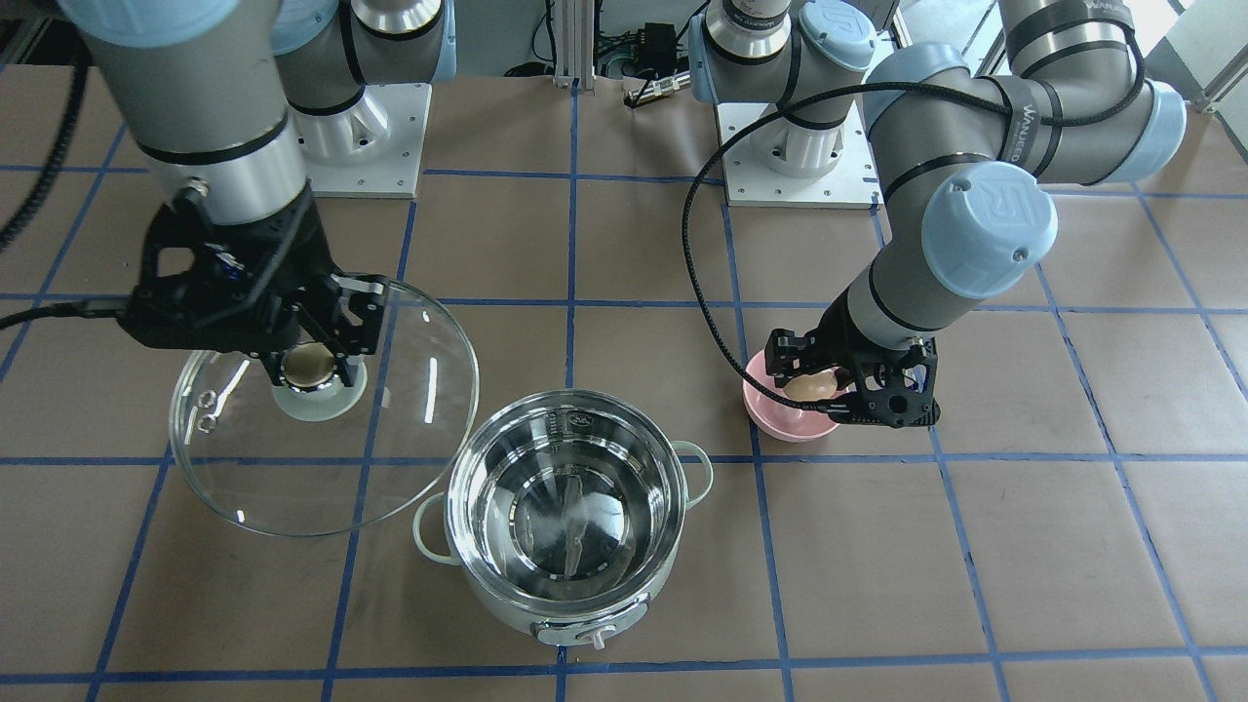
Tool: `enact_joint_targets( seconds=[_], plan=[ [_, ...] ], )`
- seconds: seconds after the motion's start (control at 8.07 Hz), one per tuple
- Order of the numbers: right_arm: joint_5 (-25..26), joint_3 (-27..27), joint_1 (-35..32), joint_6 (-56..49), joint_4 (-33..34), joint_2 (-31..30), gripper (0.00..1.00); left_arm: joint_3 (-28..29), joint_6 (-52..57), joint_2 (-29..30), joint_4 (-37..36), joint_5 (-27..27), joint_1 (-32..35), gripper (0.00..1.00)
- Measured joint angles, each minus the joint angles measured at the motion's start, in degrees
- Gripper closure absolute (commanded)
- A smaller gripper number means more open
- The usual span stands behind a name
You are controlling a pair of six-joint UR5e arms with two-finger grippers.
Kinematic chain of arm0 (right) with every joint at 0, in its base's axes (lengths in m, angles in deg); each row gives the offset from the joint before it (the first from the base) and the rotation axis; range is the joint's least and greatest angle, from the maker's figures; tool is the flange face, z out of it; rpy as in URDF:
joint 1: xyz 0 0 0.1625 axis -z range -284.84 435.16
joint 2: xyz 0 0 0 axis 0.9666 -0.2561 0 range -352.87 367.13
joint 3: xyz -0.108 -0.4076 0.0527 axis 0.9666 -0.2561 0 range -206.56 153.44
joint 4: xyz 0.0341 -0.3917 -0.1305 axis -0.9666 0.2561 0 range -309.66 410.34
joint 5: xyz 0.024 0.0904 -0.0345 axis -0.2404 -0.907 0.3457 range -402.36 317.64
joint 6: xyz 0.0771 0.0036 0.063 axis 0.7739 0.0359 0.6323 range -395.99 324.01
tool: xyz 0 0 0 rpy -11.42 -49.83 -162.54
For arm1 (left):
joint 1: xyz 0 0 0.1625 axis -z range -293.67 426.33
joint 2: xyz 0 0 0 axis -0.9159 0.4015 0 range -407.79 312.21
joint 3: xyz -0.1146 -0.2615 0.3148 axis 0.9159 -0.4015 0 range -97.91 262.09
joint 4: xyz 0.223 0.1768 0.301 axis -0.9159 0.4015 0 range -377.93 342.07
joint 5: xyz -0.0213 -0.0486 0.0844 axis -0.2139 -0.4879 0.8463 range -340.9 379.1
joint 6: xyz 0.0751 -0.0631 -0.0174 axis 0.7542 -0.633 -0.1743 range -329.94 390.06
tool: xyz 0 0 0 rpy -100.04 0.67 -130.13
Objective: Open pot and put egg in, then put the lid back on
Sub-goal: 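Lift the glass lid off with the right gripper while the left lifts the egg, then carry the egg over the pot and lower it inside with the left gripper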
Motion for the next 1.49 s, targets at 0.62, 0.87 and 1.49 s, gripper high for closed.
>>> enact_joint_targets(
  seconds=[0.62, 0.87, 1.49],
  plan=[
    [-2.4, 2.6, 10.6, -13.7, -2.7, -2.7, 1.00, 3.5, -9.8, 5.5, -20.6, -3.8, 13.7, 1.00],
    [-2.1, 2.7, 11.0, -16.6, -2.7, -2.7, 1.00, 3.5, -10.9, 10.8, -29.0, -3.6, 17.2, 1.00],
    [-2.2, 2.7, 13.0, -19.0, -3.5, -2.8, 1.00, 3.4, -11.0, 19.9, -38.7, -3.2, 18.7, 0.86]
  ],
)
